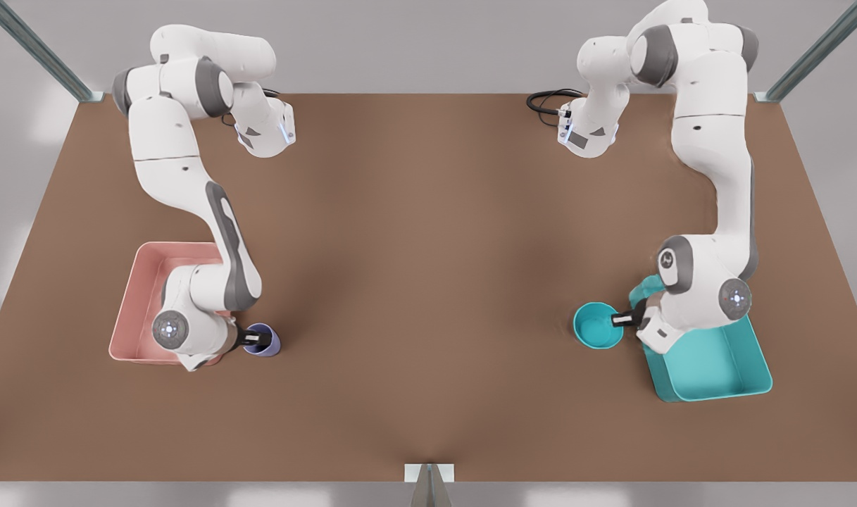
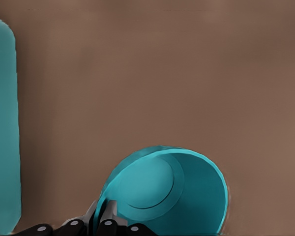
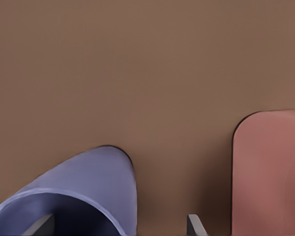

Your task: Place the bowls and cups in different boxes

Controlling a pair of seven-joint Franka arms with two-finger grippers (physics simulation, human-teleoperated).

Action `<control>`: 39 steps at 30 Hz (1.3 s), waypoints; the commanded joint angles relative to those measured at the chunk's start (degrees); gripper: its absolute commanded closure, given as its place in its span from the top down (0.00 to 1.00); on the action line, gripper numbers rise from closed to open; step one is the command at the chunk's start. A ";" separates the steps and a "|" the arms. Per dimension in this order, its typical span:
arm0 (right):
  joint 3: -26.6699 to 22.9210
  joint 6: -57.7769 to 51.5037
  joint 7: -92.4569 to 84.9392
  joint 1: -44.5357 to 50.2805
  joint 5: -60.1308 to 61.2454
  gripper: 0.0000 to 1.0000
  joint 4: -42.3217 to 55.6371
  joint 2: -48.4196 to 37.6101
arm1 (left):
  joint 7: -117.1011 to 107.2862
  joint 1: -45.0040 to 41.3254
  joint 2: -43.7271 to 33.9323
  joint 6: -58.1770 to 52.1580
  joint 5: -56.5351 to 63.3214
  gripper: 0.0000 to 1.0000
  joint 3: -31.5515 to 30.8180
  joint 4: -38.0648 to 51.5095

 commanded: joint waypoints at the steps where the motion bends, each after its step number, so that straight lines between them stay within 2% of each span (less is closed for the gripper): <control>1: 0.00 0.67 1.14 0.11 0.05 0.99 0.00 0.63 | 1.80 4.44 -2.11 -13.84 4.56 0.21 2.53 3.76; 2: 0.00 0.67 1.14 0.11 0.05 0.84 0.00 0.63 | 1.72 5.41 -1.93 -13.40 5.44 0.21 4.46 4.11; 3: 0.00 0.67 1.14 0.20 0.05 0.56 0.00 0.54 | 1.98 6.11 -1.23 -12.35 5.53 0.21 6.74 4.46; 4: 0.00 0.58 1.14 0.29 0.05 0.46 0.00 0.37 | 2.07 6.82 -0.17 -10.85 5.53 0.21 8.15 4.38; 7: 0.09 0.58 1.23 0.20 0.13 0.41 0.18 0.02 | 4.18 7.35 3.78 -5.76 6.23 0.21 9.38 3.58; 8: 0.00 0.58 1.14 0.20 0.48 0.28 0.18 0.37 | 4.26 7.52 5.27 -2.68 6.67 0.21 9.38 2.53; 9: 0.00 0.58 1.14 -0.06 0.57 0.21 0.18 0.54 | 4.26 8.22 5.98 2.68 8.34 0.21 9.38 -0.72; 12: 0.17 -0.12 0.44 0.46 0.49 0.21 0.18 -0.42 | 4.18 8.93 9.67 7.96 8.51 0.21 9.38 -1.60; 14: 1.67 -4.42 -0.79 0.11 0.84 0.21 0.18 -6.92 | 4.79 9.19 10.02 7.96 8.43 0.21 9.38 -1.78; 15: 1.58 -10.22 -4.12 -0.85 0.93 0.21 0.09 -10.70 | 4.88 9.19 10.46 7.96 8.34 0.21 9.38 -1.78; 17: 1.14 -21.03 -12.47 -5.77 0.75 0.21 0.09 -16.86 | 6.02 9.19 10.64 7.96 8.34 1.00 9.30 -1.69; 19: 0.79 -27.10 -23.46 -13.68 -2.50 0.21 0.00 -19.76 | 6.20 9.19 9.23 7.26 8.51 1.00 9.30 -1.34; 22: 0.79 -25.26 -29.62 -20.01 -8.13 0.21 0.00 -16.77 | 2.42 7.08 -1.05 -7.85 20.03 1.00 9.03 1.03; 24: 0.88 -17.45 -29.53 -20.63 -7.07 0.21 -5.27 -15.10 | 2.33 3.75 -9.22 -17.35 20.29 1.00 3.15 1.47; 26: 1.05 -9.27 -29.53 -20.28 -6.19 0.21 -6.68 -12.82 | 0.92 0.58 -13.53 -23.23 20.20 1.00 -3.62 4.27; 27: 1.14 -7.16 -29.53 -20.37 -5.93 0.21 -7.38 -11.67 | 1.10 -0.56 -9.76 -33.16 20.20 1.00 -3.62 14.03; 28: 1.23 -4.96 -29.62 -20.28 -4.88 0.21 -7.64 -10.88 | 1.10 -0.48 -9.31 -34.14 20.12 1.00 -4.33 15.54; 32: 2.11 3.48 -32.17 -20.10 -2.94 0.21 -7.38 -7.90 | 0.84 -0.74 -9.31 -33.97 20.12 1.00 -8.81 15.89; 37: 2.20 2.78 -32.17 -19.93 -0.13 0.21 -7.82 -6.84 | 0.93 -0.48 -9.23 -34.05 19.94 1.00 -9.42 15.62; 38: 2.20 2.43 -32.17 -19.93 -0.04 0.26 -7.82 -6.75 | 0.93 -0.48 -9.23 -34.05 19.94 1.00 -9.42 15.62; 39: 2.20 1.90 -32.35 -19.93 0.13 1.00 -7.91 -6.66 | 0.93 -0.48 -9.23 -33.97 19.94 1.00 -9.42 15.62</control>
